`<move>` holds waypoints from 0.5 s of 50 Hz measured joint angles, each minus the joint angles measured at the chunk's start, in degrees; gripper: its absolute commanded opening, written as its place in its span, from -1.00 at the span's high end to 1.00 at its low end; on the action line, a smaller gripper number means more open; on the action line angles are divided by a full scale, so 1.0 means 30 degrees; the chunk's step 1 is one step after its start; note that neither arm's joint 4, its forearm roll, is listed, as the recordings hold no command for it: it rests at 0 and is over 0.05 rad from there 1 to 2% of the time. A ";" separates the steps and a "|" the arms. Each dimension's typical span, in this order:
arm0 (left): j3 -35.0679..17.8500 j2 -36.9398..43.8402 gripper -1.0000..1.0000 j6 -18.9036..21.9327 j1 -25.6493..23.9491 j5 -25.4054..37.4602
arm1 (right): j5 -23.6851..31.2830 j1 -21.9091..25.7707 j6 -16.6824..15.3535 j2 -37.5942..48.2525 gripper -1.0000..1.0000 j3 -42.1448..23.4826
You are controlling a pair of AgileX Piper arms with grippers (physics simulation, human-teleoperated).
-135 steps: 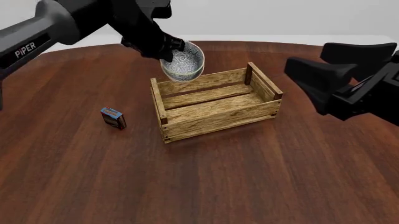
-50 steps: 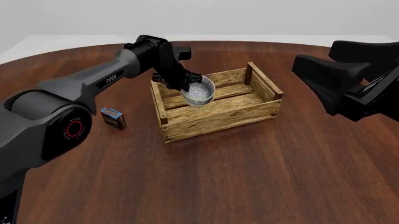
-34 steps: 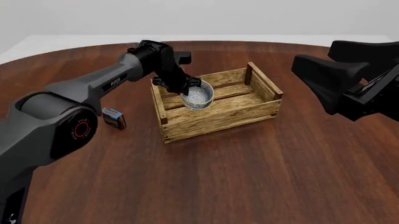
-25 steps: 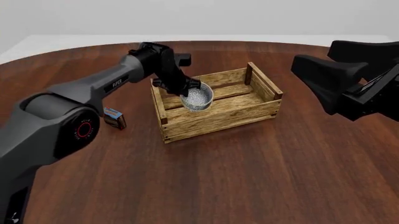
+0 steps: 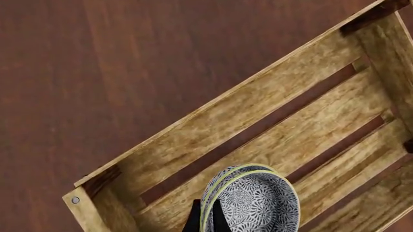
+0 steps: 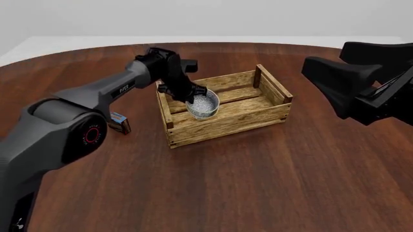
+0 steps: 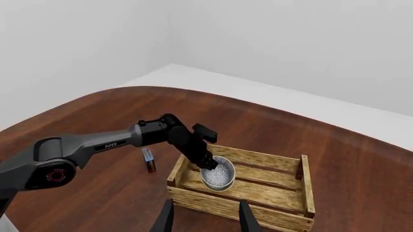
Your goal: Stack the right bowl on the left bowl and place them in the tray.
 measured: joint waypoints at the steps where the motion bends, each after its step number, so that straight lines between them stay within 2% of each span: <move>1: -0.0022 0.0029 1.00 0.0013 0.0008 0.0015 | 0.0002 -0.0001 -0.0001 -0.0004 -1.00 0.0000; 25: -0.0372 0.0321 1.00 0.0205 0.0071 0.0219 | 0.0093 -0.0009 -0.0012 -0.0116 -1.00 -0.0029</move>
